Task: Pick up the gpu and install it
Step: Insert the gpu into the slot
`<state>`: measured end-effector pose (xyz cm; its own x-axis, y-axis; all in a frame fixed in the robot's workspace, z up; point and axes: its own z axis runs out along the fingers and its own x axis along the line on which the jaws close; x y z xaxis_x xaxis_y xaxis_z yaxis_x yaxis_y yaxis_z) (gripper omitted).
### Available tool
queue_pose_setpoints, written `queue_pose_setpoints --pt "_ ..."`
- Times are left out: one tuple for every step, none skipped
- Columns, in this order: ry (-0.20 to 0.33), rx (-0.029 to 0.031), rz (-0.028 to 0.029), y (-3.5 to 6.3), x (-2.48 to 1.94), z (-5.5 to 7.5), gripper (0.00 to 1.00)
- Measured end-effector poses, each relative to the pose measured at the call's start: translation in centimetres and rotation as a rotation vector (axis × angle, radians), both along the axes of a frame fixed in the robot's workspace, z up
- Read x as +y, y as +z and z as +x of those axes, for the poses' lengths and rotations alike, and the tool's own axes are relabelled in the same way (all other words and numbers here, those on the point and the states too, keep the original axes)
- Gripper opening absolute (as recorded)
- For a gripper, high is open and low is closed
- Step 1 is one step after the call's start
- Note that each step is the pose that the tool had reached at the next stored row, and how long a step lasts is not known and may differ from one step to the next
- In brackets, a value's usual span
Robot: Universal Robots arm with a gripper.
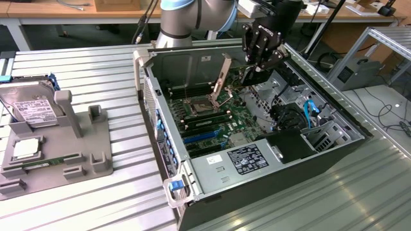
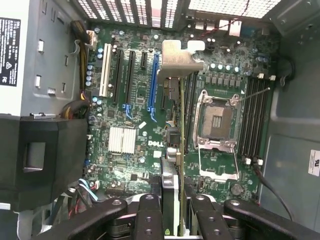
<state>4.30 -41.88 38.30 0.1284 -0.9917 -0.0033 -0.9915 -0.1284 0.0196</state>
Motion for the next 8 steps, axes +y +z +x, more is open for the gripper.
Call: queue_pose_setpoints --pt "0.008 0.0000 0.0000 0.00 0.00 0.00 0.27" --pt "0.017 0.0000 0.0000 0.00 0.00 0.00 0.27" --pt "0.024 0.0000 0.0000 0.00 0.00 0.00 0.27" --pt "0.035 0.0000 0.0000 0.00 0.00 0.00 0.27" --pt "0.048 0.0000 0.0000 0.00 0.00 0.00 0.27" --pt "0.056 0.0000 0.0000 0.00 0.00 0.00 0.27" --pt "0.064 0.0000 0.0000 0.00 0.00 0.00 0.27" --pt "0.072 0.0000 0.0000 0.00 0.00 0.00 0.27"
